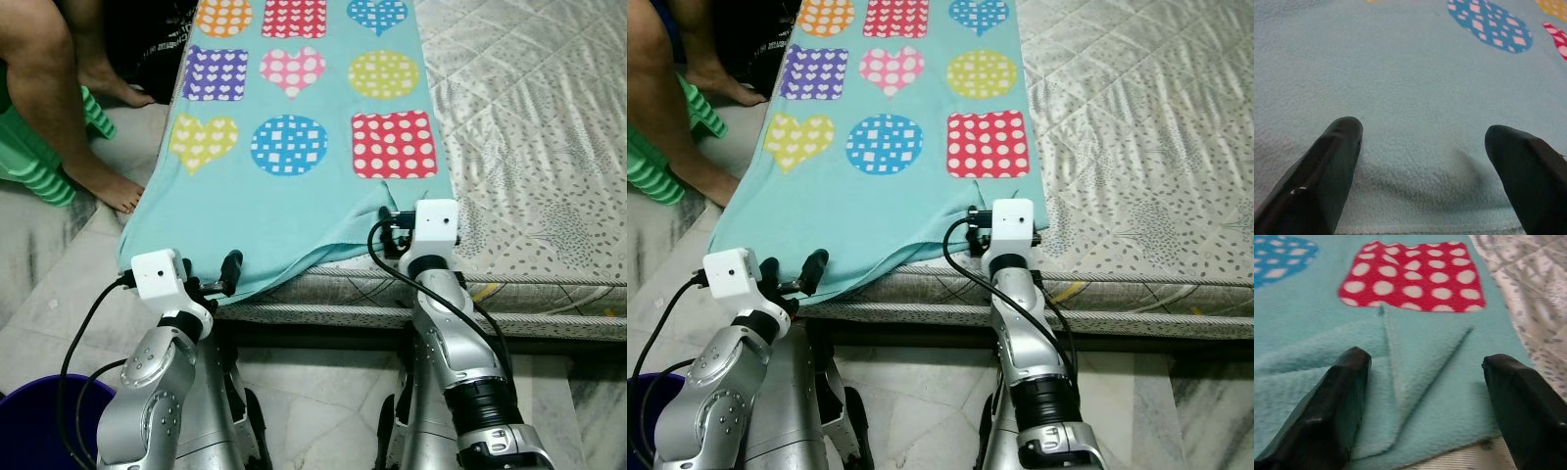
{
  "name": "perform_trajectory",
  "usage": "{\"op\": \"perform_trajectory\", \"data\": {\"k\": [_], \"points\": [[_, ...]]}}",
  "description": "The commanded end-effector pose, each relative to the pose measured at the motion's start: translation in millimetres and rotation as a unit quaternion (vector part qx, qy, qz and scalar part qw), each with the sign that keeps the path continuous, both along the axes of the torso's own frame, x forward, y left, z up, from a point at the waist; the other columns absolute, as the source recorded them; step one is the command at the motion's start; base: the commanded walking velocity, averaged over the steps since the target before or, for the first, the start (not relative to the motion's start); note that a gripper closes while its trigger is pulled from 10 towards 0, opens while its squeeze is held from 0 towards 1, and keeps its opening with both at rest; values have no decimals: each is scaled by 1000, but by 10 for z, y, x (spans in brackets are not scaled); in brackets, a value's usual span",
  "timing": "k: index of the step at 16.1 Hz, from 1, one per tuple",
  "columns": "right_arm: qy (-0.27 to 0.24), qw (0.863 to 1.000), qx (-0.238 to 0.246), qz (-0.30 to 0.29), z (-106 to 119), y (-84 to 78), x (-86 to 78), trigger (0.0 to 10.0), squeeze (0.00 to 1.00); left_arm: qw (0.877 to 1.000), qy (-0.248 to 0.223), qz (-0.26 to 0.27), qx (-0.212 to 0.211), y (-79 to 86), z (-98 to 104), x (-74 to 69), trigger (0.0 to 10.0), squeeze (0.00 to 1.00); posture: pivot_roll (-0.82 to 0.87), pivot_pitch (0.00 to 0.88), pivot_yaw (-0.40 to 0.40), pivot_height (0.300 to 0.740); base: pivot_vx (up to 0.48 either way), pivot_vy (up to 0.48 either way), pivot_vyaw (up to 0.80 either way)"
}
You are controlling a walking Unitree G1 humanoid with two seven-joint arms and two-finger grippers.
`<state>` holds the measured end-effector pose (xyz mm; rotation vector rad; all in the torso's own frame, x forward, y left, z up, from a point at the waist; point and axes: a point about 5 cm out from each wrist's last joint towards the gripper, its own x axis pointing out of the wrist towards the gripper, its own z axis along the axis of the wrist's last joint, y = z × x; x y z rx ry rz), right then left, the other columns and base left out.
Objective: Clean up the room
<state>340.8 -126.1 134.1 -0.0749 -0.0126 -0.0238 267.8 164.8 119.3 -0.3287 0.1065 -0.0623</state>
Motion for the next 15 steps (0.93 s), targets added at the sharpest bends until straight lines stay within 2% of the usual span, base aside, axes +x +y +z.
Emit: {"op": "perform_trajectory", "data": {"k": [1,3,8,15], "points": [[14,1000,-2,-6,-94,-20,-23,784,0,1000,15,8,7,28,-47,-14,10000,0,-73,306,39,491,0,0,0],[12,1000,-6,-9,-93,-54,-32,0,0,1000,14,8,7,32,-44,-6,10000,0,-73,304,40,491,0,0,0],[16,999,-21,-23,-147,-203,-137,0,0,1000,10,16,10,70,-29,1,10000,0,-76,300,43,491,0,0,0],[27,999,-18,-41,-209,-335,-291,0,0,1000,3,18,12,78,-4,16,10000,0,-80,288,49,491,0,0,0]]}}
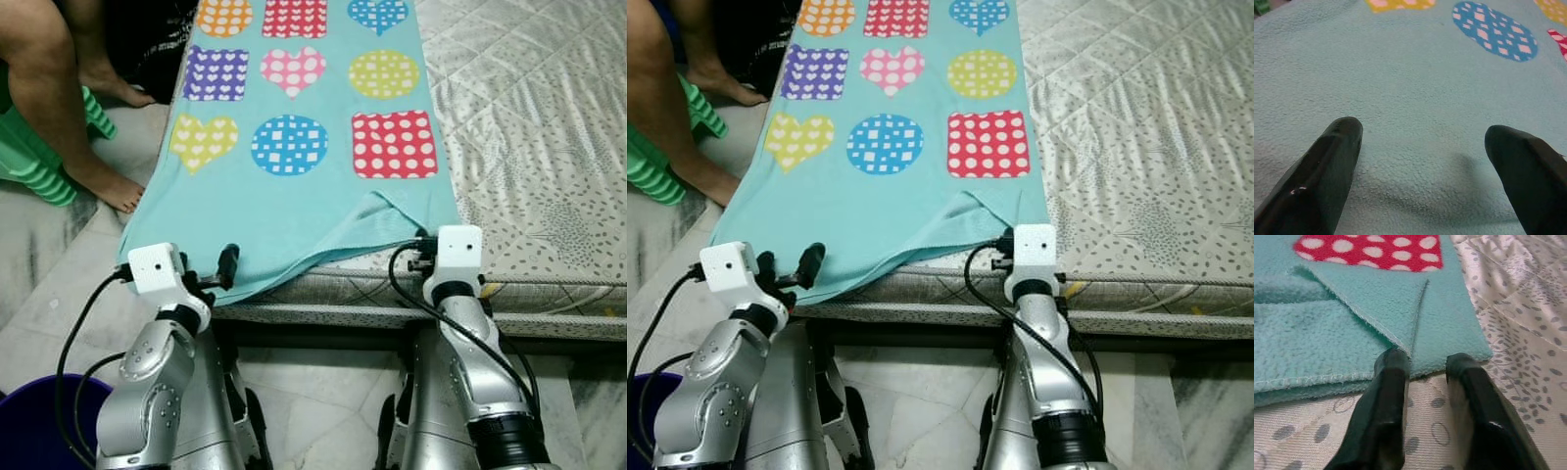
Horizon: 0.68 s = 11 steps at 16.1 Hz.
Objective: Clean up the room
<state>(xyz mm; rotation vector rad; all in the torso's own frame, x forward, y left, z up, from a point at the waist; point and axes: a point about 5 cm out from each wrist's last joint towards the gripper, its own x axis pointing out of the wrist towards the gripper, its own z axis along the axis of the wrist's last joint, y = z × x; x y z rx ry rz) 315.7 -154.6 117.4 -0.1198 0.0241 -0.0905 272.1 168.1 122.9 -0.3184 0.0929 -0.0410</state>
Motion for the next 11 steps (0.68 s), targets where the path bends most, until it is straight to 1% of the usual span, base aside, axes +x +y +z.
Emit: {"op": "perform_trajectory", "data": {"k": [1,3,4,5,6,7,8,9,11], "points": [[12,1000,6,-9,-45,-59,-51,0,0,1000,5,6,5,45,-32,-23,10000,0,-80,285,50,491,0,0,0],[16,1000,12,-10,-51,-58,-64,0,0,1000,-8,-17,-5,0,9,-23,10000,0,-81,280,52,491,0,0,0],[17,1000,14,-10,-53,-57,-66,0,0,999,-24,-36,-3,-38,52,-26,10000,0,-81,280,52,491,0,0,0],[18,1000,15,-10,-56,-55,-67,0,0,997,-42,-66,-7,-110,113,-35,10000,0,-79,275,52,491,0,0,0],[18,1000,17,-9,-58,-54,-67,0,0,995,-50,-88,-15,-169,158,-43,10000,0,-79,274,53,491,0,0,0],[19,1000,19,-9,-58,-52,-68,0,0,991,-54,-125,-12,-259,197,-64,10000,0,-78,272,53,491,0,0,0],[20,1000,20,-9,-60,-52,-67,0,0,989,-55,-138,-7,-288,201,-74,10000,0,-75,270,53,491,0,0,0],[20,1000,21,-9,-58,-49,-63,0,0,987,-54,-151,-18,-321,204,-94,10000,0,-76,268,53,491,0,0,0],[18,999,25,-8,-42,-48,-63,0,0,983,-51,-175,-9,-357,202,-131,10000,0,-78,268,54,491,0,0,0]]}}
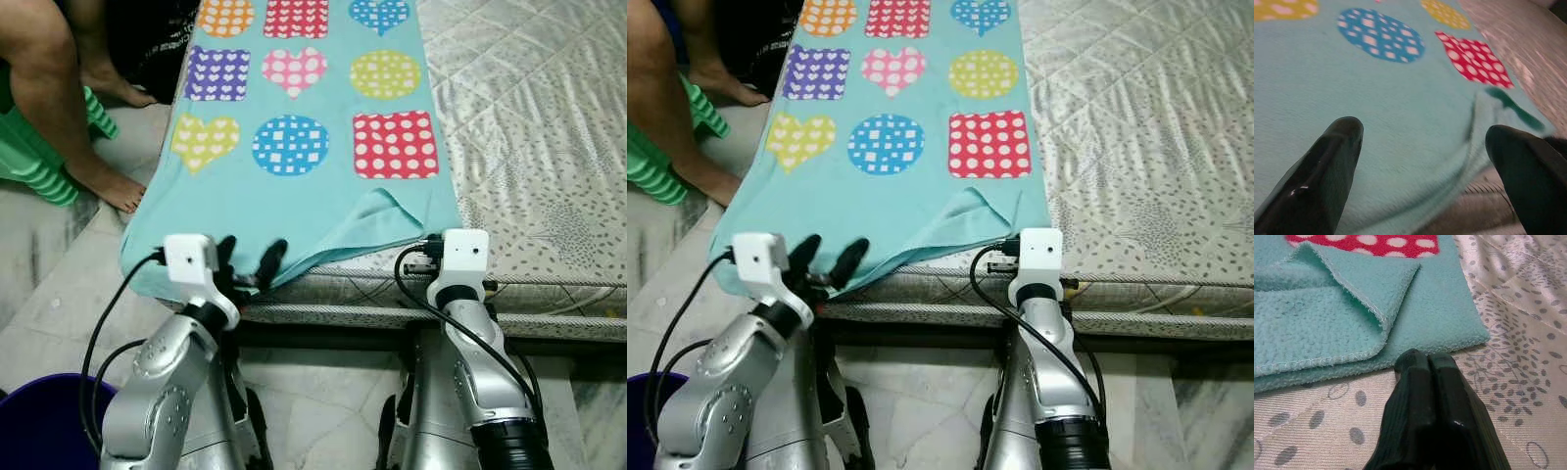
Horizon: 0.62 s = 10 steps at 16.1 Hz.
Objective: Clean up the room
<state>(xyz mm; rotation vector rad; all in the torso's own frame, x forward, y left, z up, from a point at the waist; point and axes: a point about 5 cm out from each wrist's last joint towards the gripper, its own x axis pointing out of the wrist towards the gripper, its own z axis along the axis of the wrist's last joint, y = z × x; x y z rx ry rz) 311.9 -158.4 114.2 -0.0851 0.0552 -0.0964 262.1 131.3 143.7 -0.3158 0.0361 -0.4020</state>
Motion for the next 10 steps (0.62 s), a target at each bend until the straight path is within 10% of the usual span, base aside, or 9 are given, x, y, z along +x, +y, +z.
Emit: {"op": "perform_trajectory", "data": {"k": [1,6,7,8,9,10], "points": [[2,1000,8,-4,-7,-25,-37,0,0,1000,4,-8,8,7,-10,-48,10000,0,-80,268,55,491,0,0,0],[4,1000,6,-13,-13,-167,-153,0,0,1000,9,-5,9,34,-24,-51,10000,0,-95,268,61,491,0,0,0],[-3,1000,8,-3,17,-173,-179,2000,0,1000,8,-5,9,31,-19,-46,10000,0,-99,267,63,491,0,0,0],[-18,1000,15,16,65,-151,-191,7529,0,1000,7,-6,9,27,-10,-40,10000,0,-100,265,64,491,0,0,0],[-25,999,30,23,88,-138,-202,10000,1000,1000,6,-7,9,25,-4,-37,10000,0,-101,264,64,491,0,0,0],[-33,998,42,29,117,-123,-209,10000,1000,1000,6,-7,8,26,0,-34,10000,0,-103,263,65,491,0,0,0]]}}
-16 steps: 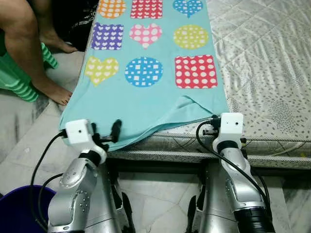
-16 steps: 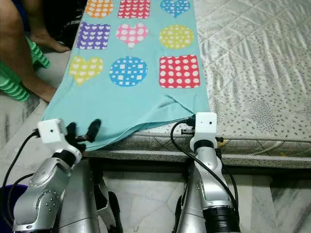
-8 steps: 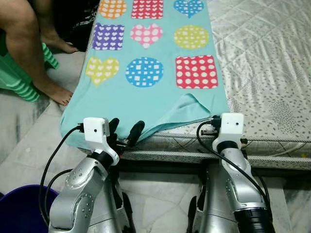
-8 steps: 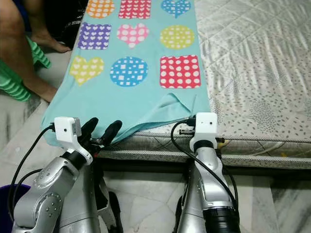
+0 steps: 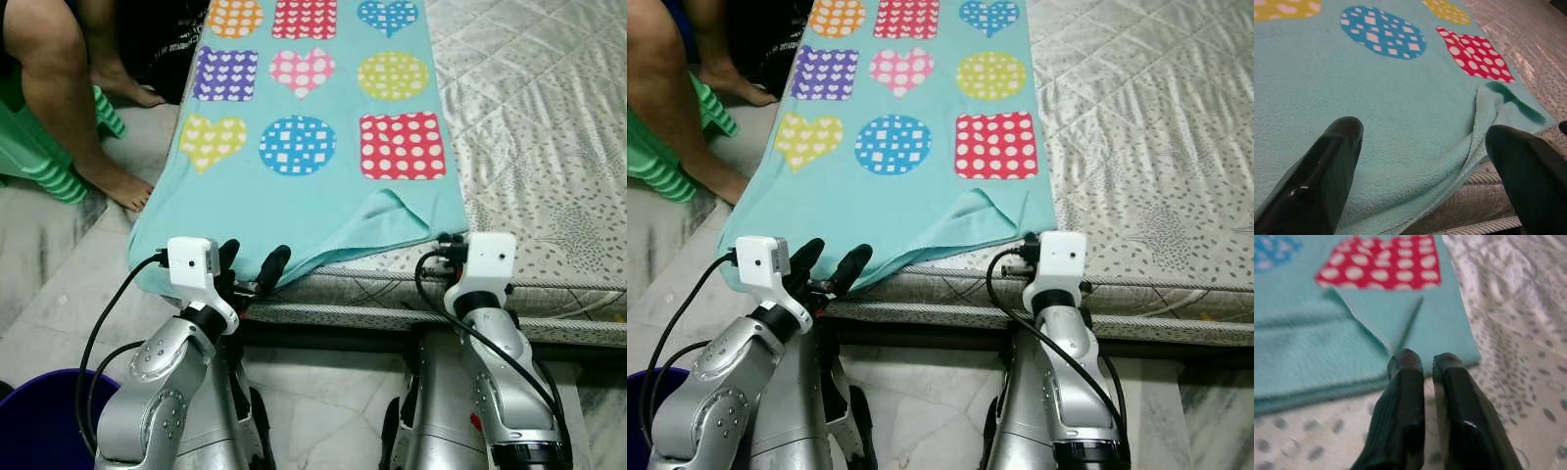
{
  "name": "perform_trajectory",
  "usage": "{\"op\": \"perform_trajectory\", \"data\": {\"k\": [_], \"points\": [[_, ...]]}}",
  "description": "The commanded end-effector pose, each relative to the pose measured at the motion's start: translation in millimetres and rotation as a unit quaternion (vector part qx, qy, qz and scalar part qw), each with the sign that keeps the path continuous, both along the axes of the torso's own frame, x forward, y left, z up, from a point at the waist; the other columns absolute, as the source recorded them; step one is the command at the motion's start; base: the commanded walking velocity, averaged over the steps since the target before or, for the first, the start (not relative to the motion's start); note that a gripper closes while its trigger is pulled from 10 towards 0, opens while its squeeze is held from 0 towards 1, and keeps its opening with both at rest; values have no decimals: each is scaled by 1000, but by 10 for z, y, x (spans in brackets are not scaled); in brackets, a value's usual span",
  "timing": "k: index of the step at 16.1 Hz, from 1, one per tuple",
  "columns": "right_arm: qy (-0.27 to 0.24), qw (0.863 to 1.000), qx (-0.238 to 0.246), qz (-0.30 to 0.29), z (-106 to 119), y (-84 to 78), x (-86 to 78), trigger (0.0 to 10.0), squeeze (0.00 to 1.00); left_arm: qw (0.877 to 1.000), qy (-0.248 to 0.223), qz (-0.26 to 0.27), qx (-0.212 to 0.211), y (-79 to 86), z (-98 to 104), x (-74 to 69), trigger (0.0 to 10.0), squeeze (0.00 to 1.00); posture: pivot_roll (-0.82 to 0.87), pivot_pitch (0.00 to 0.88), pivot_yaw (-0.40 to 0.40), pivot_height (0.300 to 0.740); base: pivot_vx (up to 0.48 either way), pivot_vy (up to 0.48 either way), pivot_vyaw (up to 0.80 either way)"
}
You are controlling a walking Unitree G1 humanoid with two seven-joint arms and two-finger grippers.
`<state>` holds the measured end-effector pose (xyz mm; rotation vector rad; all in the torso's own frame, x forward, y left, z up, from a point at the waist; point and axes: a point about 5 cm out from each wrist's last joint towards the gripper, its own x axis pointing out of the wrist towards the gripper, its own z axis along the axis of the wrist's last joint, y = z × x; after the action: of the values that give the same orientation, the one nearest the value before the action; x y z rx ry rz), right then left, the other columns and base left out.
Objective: Clean up the room
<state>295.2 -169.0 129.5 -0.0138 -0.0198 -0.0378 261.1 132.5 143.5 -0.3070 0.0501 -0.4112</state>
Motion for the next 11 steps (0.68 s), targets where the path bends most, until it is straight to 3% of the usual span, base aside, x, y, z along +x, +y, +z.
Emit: {"op": "perform_trajectory", "data": {"k": [1,3,6,11], "points": [[-3,1000,14,6,-3,15,-37,10000,1000,1000,1,-2,2,13,4,-20,10000,0,-103,262,65,491,0,0,0],[-6,999,47,25,19,106,19,10000,1000,1000,0,-5,1,1,11,-28,10000,0,-94,264,67,491,0,0,0],[-4,998,54,28,19,176,107,10000,1000,1000,2,-5,2,10,9,-29,10000,0,-89,265,70,491,0,0,0],[0,1000,20,14,-25,373,253,10000,1000,1000,0,-7,1,-20,20,-10,10000,0,-77,269,69,491,0,0,0]]}}
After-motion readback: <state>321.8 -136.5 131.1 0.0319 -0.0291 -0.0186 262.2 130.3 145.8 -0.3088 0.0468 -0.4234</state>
